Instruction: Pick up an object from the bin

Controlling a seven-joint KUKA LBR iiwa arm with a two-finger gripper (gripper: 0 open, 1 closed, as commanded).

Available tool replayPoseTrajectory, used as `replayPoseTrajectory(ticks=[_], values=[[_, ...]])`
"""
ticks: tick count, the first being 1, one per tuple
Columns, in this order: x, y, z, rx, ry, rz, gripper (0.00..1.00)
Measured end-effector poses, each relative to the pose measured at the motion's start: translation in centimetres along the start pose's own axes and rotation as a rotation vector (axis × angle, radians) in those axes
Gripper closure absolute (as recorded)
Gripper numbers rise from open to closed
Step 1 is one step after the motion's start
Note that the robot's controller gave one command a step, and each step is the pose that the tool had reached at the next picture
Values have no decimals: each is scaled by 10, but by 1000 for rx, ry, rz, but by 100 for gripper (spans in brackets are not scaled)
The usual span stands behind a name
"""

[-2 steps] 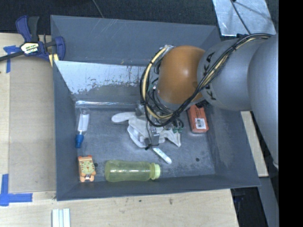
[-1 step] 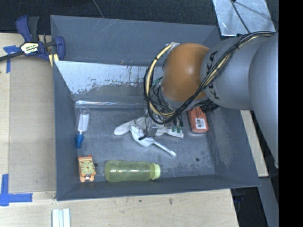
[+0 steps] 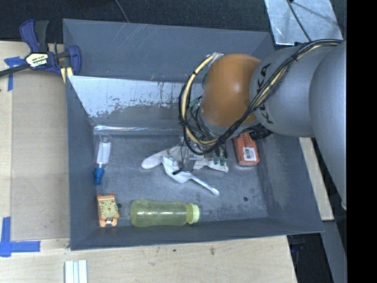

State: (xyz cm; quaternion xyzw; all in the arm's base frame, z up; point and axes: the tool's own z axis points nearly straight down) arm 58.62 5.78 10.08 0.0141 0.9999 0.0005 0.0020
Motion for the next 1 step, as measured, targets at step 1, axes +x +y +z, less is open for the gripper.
replayPoseTrajectory(ticks=[1], values=[[-6,17,-141,0,1,6,100]])
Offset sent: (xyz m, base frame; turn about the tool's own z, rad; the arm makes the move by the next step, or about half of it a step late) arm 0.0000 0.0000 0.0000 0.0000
